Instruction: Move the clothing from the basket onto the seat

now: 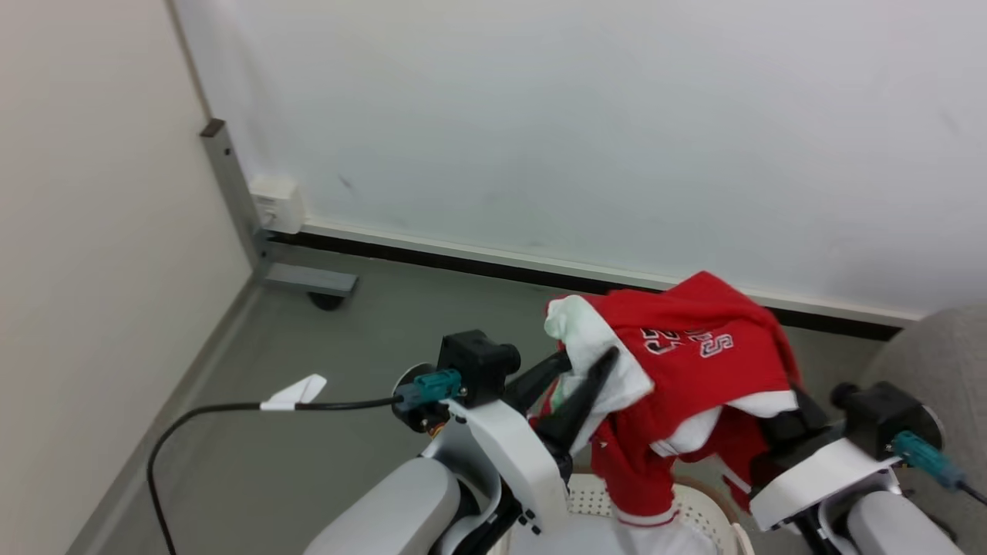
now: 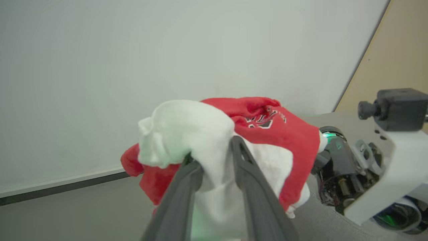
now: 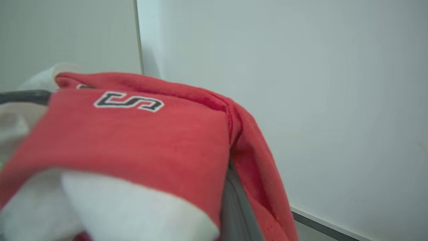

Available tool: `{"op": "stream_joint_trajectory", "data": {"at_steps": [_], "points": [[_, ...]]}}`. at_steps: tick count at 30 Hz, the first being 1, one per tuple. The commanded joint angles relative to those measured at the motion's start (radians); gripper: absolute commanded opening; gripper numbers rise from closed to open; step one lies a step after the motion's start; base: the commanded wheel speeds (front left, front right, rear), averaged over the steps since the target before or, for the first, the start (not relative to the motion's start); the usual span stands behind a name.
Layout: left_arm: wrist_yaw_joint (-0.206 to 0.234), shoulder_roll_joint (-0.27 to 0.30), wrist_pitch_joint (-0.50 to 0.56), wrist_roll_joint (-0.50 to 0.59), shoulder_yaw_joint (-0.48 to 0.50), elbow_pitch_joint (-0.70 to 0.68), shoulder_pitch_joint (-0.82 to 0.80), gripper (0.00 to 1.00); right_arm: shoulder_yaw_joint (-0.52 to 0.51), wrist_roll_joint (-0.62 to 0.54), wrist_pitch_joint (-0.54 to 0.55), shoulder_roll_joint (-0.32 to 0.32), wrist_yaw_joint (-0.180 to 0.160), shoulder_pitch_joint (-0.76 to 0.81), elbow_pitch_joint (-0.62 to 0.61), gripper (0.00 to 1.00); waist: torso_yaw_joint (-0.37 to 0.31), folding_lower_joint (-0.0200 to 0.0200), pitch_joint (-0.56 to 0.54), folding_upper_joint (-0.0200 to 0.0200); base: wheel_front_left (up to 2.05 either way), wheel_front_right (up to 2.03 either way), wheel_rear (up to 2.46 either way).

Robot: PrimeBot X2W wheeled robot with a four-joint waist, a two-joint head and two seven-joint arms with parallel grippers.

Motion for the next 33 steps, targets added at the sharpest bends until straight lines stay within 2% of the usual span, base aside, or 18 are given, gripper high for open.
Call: {"op": "stream_joint_trajectory", "data": {"at_steps": [1,7,12,20,25,33], "points": [[-0.003,0.011,-0.011,-0.001,-0.004,-0.014,0.019,1.0,-0.042,-0.014,0.0,-0.01,-0.002,0.024,-0.026,0.0,-0.044,-0.0001,0.017,0.0,0.0,0.0,0.0],[0.002,0.028,-0.023,0.008,-0.018,-0.047,0.054,1.0,-0.162,-0.047,0.0,-0.018,-0.002,0.058,-0.101,0.0,-0.141,-0.0001,0.032,0.0,0.0,0.0,0.0],[0.016,0.04,-0.042,0.018,-0.019,-0.046,0.071,1.0,-0.211,-0.053,0.0,-0.032,-0.002,0.062,-0.154,0.0,-0.237,-0.0001,0.047,0.0,0.0,0.0,0.0],[0.017,0.039,-0.078,0.034,-0.027,-0.054,0.066,1.0,-0.294,-0.078,0.0,-0.078,-0.002,0.088,-0.245,0.0,-0.399,-0.0001,0.065,0.0,0.0,0.0,0.0],[0.02,0.047,-0.102,0.049,-0.033,-0.05,0.059,1.0,-0.354,-0.099,0.0,-0.086,-0.002,0.123,-0.306,0.0,-0.491,-0.0001,0.068,0.0,0.0,0.0,0.0],[0.024,0.046,-0.145,0.076,-0.041,-0.036,0.056,1.0,-0.4,-0.101,0.0,-0.073,-0.002,0.179,-0.369,0.0,-0.584,-0.0001,0.078,0.0,0.0,0.0,0.0]]}}
